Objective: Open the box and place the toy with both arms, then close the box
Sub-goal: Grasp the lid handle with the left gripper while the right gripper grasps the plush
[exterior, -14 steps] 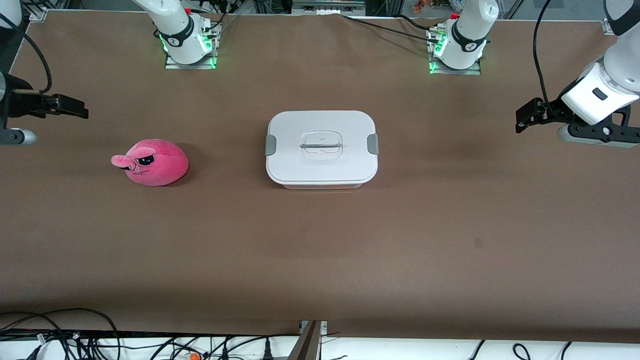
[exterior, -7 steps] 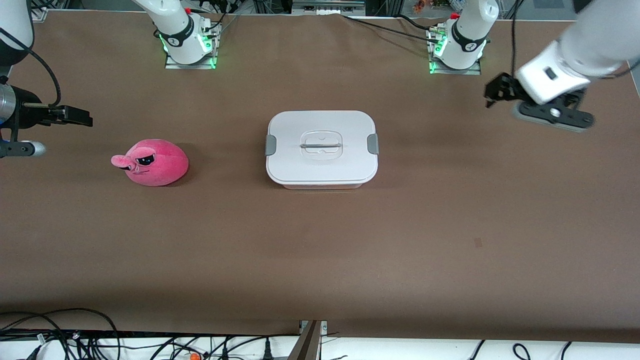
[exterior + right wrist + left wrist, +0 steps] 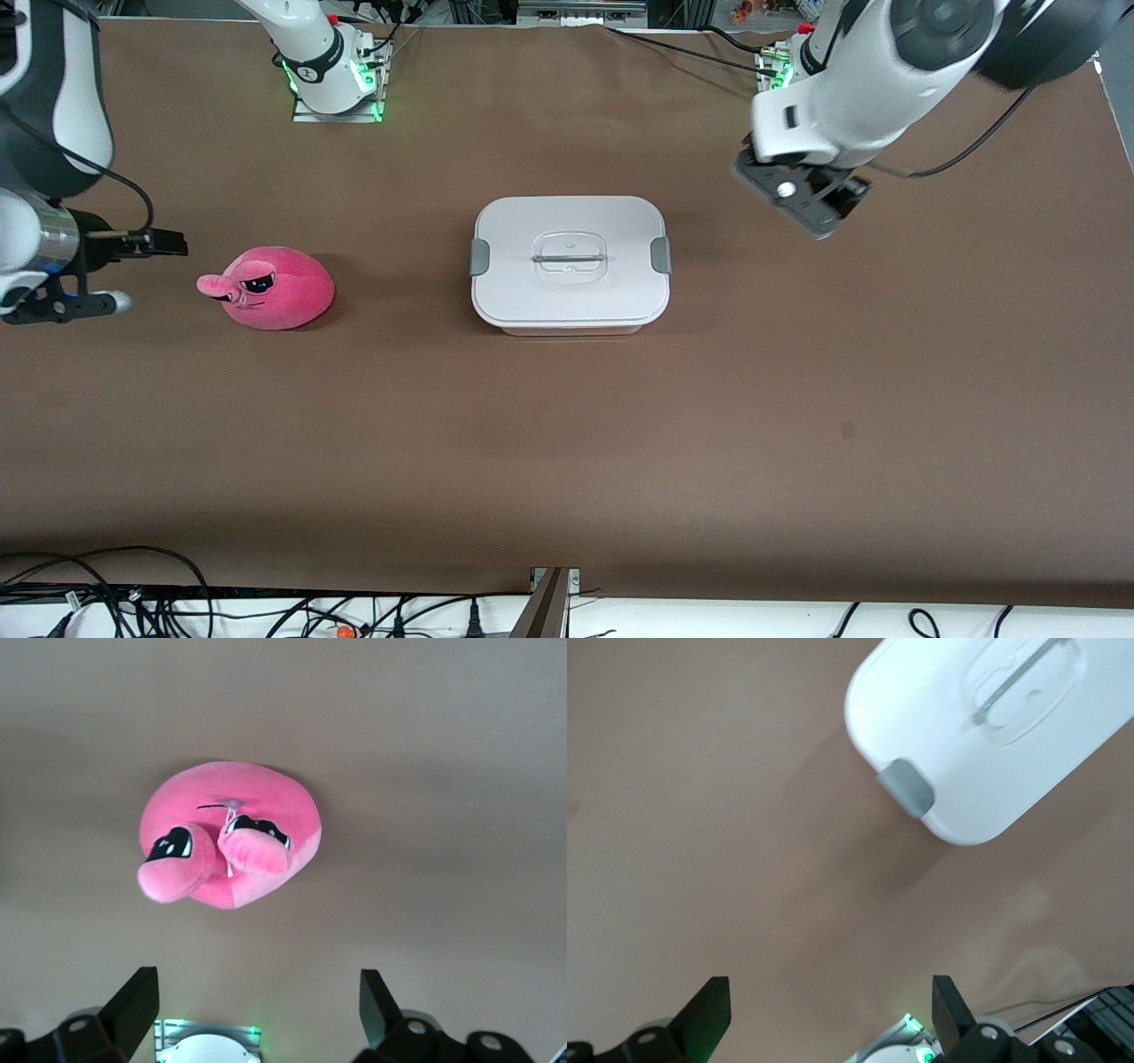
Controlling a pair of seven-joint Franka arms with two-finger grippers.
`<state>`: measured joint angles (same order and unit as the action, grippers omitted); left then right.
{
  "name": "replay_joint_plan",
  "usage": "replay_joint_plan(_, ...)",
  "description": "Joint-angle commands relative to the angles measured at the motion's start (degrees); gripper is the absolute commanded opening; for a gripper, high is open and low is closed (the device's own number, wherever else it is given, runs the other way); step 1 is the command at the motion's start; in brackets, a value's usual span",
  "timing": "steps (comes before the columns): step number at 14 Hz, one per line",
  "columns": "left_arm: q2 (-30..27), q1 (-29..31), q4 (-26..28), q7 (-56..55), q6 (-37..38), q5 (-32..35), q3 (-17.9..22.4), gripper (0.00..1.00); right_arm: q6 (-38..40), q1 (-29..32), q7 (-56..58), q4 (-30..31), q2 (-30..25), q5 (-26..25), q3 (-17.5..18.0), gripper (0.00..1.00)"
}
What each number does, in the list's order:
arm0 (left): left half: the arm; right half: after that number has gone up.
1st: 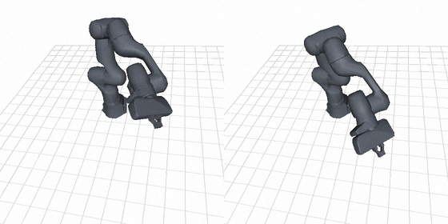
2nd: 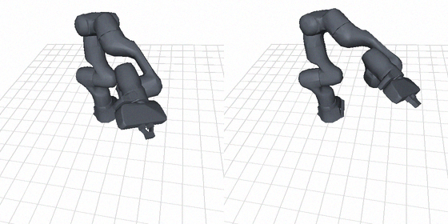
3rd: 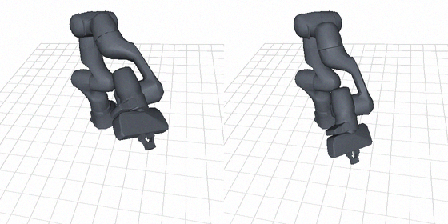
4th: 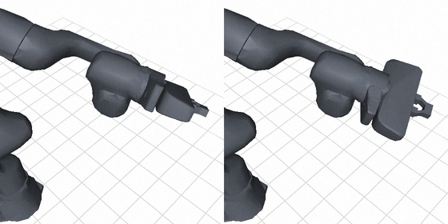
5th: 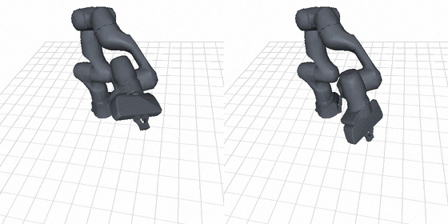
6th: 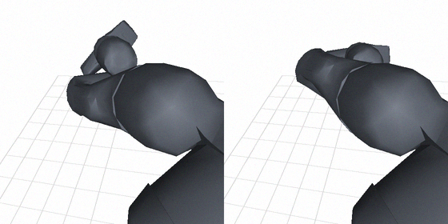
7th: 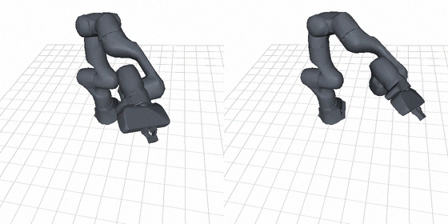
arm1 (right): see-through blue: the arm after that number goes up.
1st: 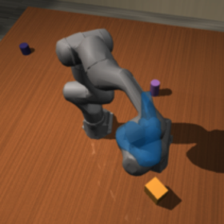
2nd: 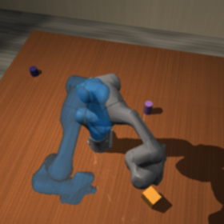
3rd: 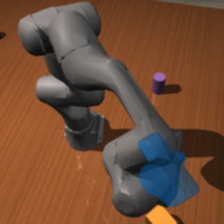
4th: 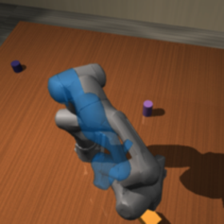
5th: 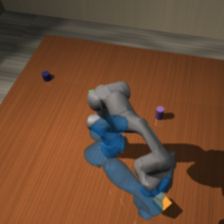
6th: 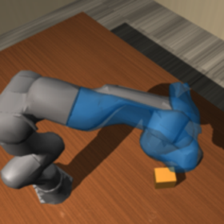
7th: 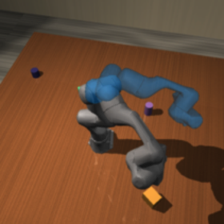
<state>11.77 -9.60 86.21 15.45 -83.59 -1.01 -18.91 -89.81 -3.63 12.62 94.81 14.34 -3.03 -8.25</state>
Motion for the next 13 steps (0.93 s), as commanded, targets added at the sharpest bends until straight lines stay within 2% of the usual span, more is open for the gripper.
replay_joint_plan(1, 14.0, -4.8, -10.9, 5.2, -1.6, -1.0, -0.2, 1.0, -7.2, 0.5, 5.6, 9.5, -2.3, 0.5, -0.1, 1.0)
replay_joint_plan(3, 21.6, -8.9, -13.0, 9.9, -8.0, -1.4, -0.3, 1.0, -9.6, 0.5, 6.2, 13.7, -3.3, 0.8, -0.9, 1.0)
replay_joint_plan(5, 26.3, -11.8, -14.9, 12.3, -10.4, -2.1, -0.2, 1.0, -12.0, 0.5, 6.2, 18.3, -4.7, 0.8, -0.9, 1.0)
replay_joint_plan(9, 27.1, -14.6, -14.8, 16.1, -13.9, -2.0, -0.2, 1.0, -21.8, 0.4, 6.2, 30.9, -9.8, 0.8, -1.0, 1.0)
replay_joint_plan(13, 27.5, -20.5, -14.1, 16.9, -17.7, 1.1, 0.2, 1.0, -28.2, 0.4, 6.2, 32.2, -7.9, 0.8, -0.7, 1.0)
